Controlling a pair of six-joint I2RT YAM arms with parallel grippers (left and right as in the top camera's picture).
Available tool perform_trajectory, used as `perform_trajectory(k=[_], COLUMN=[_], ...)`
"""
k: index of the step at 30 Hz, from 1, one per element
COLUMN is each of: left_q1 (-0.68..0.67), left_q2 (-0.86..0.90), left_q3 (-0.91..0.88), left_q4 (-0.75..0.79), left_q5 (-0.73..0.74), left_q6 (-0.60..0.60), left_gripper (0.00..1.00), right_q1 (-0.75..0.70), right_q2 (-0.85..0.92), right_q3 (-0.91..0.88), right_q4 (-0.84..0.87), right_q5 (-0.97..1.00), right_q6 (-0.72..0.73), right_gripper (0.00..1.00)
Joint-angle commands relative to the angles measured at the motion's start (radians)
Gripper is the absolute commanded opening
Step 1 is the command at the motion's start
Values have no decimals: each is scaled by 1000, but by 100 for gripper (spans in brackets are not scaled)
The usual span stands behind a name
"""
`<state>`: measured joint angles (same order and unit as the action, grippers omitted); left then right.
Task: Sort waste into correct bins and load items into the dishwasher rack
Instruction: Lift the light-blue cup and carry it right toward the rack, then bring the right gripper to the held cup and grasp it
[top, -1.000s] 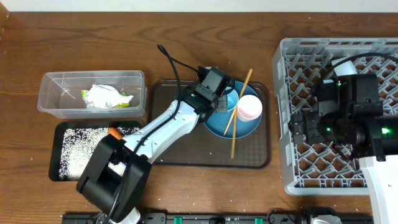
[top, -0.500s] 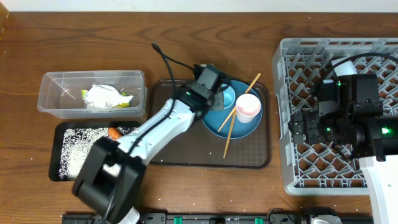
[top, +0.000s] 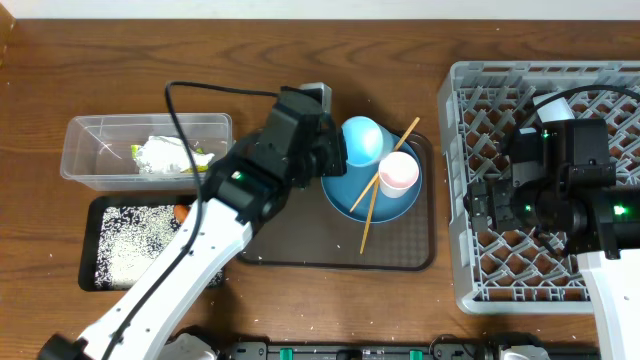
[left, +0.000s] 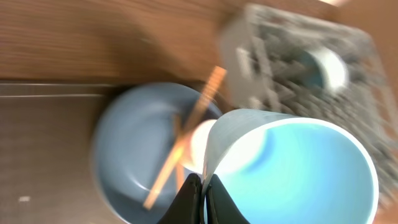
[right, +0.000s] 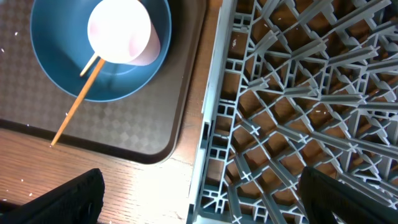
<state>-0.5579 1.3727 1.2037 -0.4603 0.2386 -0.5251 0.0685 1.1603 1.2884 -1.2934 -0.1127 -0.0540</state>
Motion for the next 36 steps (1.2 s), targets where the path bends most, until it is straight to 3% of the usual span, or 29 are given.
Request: perform_trajectory(k=[1,5,10,21,28,31,36], left_q1=[16,60,136,261,261,261,261], left_q2=[-25,-14,5,143,230,232,232], left_q3=[1,0,-2,-2,-2,-2,-2], left_q4=[-8,-6,-1,168,225,307,328], left_q5=[285,483,620,1131,1208,1315,1328], left_q6=[85,157,186,215,218,210,164], left_gripper=[6,6,6,6,6,6,6], right_q1=[-2,-2,-2,-2,-58,-98,-110], right_q2=[-3,-3,-3,-5,-10,-10,-9], right_q3=[-1,-1,0,0,0,0,-3], right_q4=[-1,-1,-1,-20,-9,-18,-90], right_q5=[-8,-8,-8,-101,-693,-812,-964], right_q6=[16,16,16,63,-328,-440,-679], right_gripper=[99,99,99,99,99,99,99])
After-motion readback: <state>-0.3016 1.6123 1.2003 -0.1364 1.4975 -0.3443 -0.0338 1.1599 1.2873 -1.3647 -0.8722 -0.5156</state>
